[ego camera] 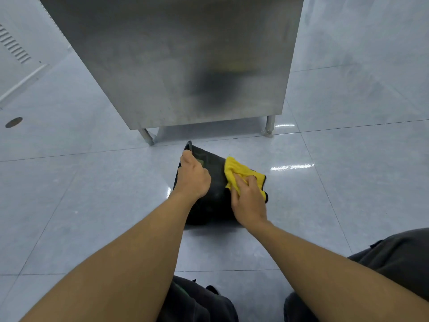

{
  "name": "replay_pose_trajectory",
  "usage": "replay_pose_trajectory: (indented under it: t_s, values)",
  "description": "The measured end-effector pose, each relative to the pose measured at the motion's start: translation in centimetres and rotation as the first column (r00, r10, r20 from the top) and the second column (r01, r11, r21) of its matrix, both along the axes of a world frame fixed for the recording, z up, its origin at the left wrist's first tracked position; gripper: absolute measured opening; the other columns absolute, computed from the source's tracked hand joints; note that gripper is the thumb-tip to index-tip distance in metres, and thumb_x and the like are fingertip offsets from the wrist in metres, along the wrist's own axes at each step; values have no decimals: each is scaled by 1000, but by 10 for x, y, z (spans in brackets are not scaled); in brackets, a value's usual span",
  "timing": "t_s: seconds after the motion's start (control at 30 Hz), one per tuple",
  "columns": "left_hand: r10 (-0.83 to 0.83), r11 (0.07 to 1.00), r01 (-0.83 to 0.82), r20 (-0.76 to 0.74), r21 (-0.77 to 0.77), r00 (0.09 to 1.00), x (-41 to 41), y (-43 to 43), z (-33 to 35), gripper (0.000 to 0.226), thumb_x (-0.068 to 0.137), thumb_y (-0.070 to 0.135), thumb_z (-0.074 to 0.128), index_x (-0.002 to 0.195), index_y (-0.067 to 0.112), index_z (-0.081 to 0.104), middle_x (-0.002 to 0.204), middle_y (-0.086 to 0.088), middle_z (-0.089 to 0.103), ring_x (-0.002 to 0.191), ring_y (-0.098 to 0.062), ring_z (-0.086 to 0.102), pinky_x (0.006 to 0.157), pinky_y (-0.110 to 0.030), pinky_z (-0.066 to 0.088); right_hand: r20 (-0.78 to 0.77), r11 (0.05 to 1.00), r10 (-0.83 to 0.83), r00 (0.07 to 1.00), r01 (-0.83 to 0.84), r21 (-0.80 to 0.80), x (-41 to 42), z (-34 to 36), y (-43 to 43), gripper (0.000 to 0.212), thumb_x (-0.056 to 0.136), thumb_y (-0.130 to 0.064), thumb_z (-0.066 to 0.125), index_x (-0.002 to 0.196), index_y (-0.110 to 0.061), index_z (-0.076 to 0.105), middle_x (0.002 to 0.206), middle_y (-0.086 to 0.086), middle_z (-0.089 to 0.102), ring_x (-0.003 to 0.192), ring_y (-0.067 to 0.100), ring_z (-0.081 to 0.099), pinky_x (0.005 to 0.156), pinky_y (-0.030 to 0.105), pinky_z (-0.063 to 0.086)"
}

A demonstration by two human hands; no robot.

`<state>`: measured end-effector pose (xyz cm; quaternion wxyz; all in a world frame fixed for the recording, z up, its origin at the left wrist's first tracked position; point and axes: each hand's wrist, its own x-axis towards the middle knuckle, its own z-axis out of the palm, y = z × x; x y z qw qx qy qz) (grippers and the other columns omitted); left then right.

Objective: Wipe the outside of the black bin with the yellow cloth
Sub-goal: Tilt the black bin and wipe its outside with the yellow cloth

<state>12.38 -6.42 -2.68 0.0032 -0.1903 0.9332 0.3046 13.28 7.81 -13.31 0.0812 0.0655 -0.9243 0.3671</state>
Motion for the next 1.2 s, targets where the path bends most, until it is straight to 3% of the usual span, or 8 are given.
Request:
replay_pose_trajectory:
  t_s: [0.2, 0.3, 0.43, 0.57, 0.7, 0.93, 1.07, 1.2]
  values:
    - [-9, 991, 27, 140, -129, 990, 2, 0, -4, 69, 100, 17, 42, 157, 14, 3, 144, -18, 33, 95, -33, 54, 75, -39, 41, 341, 953, -293, 893, 300, 35, -2, -4, 17, 31, 100, -25, 45, 129, -21, 52, 123, 14, 44, 96, 37, 56, 73, 38, 43]
    - [12, 990, 13, 176, -138, 984, 3, 0, -3, 77, 100, 17, 41, 159, 18, -9, 148, -20, 30, 87, -29, 50, 75, -37, 41, 233, 980, -198, 952, 201, 10, 2, 3, 8, 29, 99, -23, 47, 126, -16, 55, 121, 13, 46, 90, 36, 57, 73, 35, 42]
    - [-21, 998, 27, 111, -51, 994, 1, 3, -3, 81, 97, 17, 43, 159, 17, -9, 147, -21, 30, 94, -33, 52, 85, -41, 46, -63, 983, 178, 982, -181, -34, 6, 21, -21, 37, 94, -19, 55, 130, -13, 58, 110, 12, 51, 79, 28, 54, 64, 34, 43]
    - [9, 998, -9, -4, 55, 1000, 1, 8, -4, 66, 94, 13, 42, 152, 10, 11, 139, -17, 40, 100, -35, 54, 84, -41, 42, -190, 947, 274, 943, -299, -119, 6, 35, -34, 29, 96, -20, 53, 123, -14, 59, 100, 4, 50, 73, 17, 48, 60, 27, 44]
    - [-29, 995, 32, -38, 94, 999, 1, 4, -5, 43, 92, 7, 45, 129, 4, 25, 121, -18, 49, 96, -38, 58, 80, -47, 49, -96, 985, 164, 982, -168, -33, 3, 13, -17, 49, 93, -19, 56, 142, -21, 48, 114, 8, 49, 86, 24, 54, 65, 35, 49]
    - [-33, 999, 29, 122, 33, 992, 1, 4, -7, 81, 98, 18, 43, 156, 33, -11, 98, -12, 62, 76, -23, 62, 75, -44, 58, 319, 961, -246, 915, 272, -38, -2, -13, 15, 46, 100, -22, 46, 145, -28, 38, 129, 13, 42, 98, 37, 57, 75, 36, 40]
    - [-13, 996, 4, 106, 89, 994, -2, 7, -8, 79, 99, 19, 40, 157, 31, -12, 95, -10, 64, 82, -30, 66, 82, -49, 58, 214, 979, -176, 961, 195, -67, 2, 0, 2, 40, 99, -23, 47, 139, -19, 46, 127, 12, 43, 92, 31, 54, 72, 34, 41]
    - [-7, 996, -2, 103, 87, 995, -4, 8, -6, 79, 95, 23, 39, 158, 26, -9, 101, -12, 64, 87, -32, 63, 82, -44, 52, -45, 979, 99, 994, -105, -175, 0, 27, -20, 36, 95, -25, 55, 129, -16, 58, 110, 7, 52, 88, 24, 53, 72, 39, 48]
